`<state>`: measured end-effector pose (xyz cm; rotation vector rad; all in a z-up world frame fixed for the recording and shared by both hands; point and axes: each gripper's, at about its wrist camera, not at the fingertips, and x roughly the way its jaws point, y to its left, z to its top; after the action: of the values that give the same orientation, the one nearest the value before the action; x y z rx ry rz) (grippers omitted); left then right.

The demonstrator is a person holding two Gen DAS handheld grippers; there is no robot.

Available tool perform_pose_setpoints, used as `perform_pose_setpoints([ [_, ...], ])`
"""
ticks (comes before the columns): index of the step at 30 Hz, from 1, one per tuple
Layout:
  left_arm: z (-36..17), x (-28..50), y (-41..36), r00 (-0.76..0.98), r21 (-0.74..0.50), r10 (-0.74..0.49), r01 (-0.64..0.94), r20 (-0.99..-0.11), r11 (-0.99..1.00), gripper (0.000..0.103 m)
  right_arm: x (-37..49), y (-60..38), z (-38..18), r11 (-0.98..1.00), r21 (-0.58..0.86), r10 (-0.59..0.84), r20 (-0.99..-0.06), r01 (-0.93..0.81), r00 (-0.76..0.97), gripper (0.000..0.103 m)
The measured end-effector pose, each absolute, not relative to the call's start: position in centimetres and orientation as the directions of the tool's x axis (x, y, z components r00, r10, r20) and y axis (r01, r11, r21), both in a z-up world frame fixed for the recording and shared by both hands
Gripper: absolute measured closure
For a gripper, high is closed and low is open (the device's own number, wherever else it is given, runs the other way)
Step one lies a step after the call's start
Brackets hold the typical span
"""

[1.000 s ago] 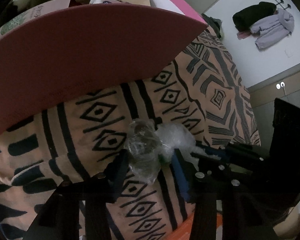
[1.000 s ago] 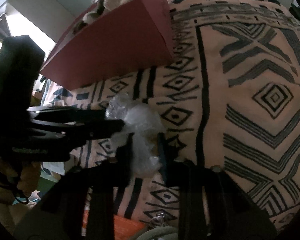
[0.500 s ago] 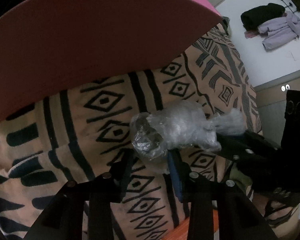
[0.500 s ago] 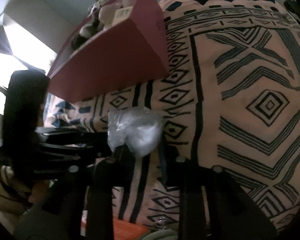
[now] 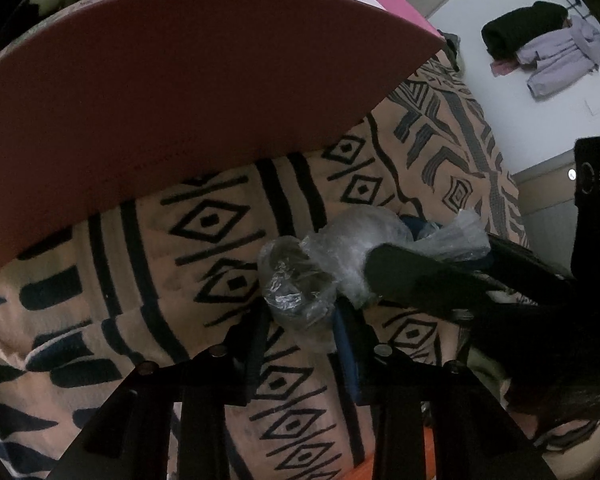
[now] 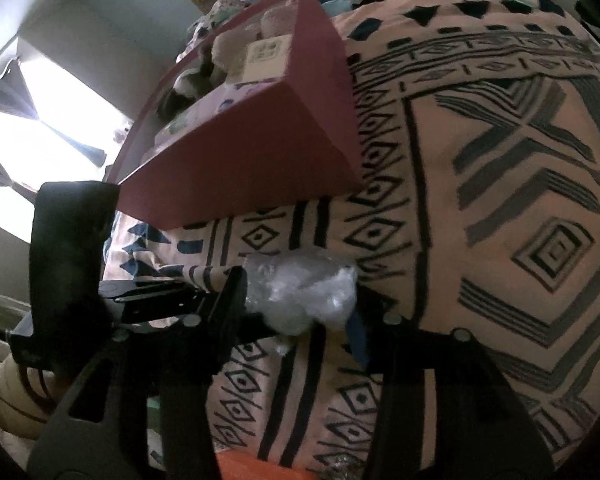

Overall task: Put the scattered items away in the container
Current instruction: 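Lift the clear plastic bag with both grippers toward the pink box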

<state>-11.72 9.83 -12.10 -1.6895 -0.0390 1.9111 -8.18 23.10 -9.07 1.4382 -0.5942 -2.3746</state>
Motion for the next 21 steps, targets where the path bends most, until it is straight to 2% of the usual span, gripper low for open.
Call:
perform_pose_setpoints([
  [3, -12.1, -11.7, 9.7, -0.034, -0.382, 0.430, -0.399, -0.902, -0.833, 0.073, -8.9, 22.4, -10.0, -0.897, 0.440, -0.415, -0.807, 0.041, -0.420, 0.061],
  [4, -12.2, -11.7, 9.7, -0.035, -0.384, 0.432, -0.398, -0.901, -0.833, 0.074, -9.0, 22.4, -10.1, -0.904, 0.426, -0.403, -0.813, 0.043, -0.421, 0.070],
  [6, -12.1, -11.7, 9.5, -0.040, -0.390, 0.439, -0.392, -0.897, -0.833, 0.074, -8.9, 22.7, -10.2, -0.900, 0.434, -0.409, -0.811, 0.039, -0.419, 0.072],
  [8, -11.9, -11.7, 9.4, -0.053, -0.394, 0.448, -0.390, -0.893, -0.832, 0.075, -8.8, 23.1, -10.2, -0.894, 0.447, -0.418, -0.805, 0.033, -0.420, 0.078],
  [14, -10.6, -11.2, 8.6, -0.089, -0.408, 0.476, -0.395, -0.875, -0.823, 0.077, -7.8, 23.4, -8.9, -0.865, 0.500, -0.458, -0.767, 0.027, -0.450, 0.087],
  [21, -7.7, -10.5, 7.3, -0.145, -0.439, 0.524, -0.388, -0.839, -0.811, 0.077, -7.1, 23.0, -6.2, -0.836, 0.546, -0.501, -0.715, 0.057, -0.487, 0.087],
])
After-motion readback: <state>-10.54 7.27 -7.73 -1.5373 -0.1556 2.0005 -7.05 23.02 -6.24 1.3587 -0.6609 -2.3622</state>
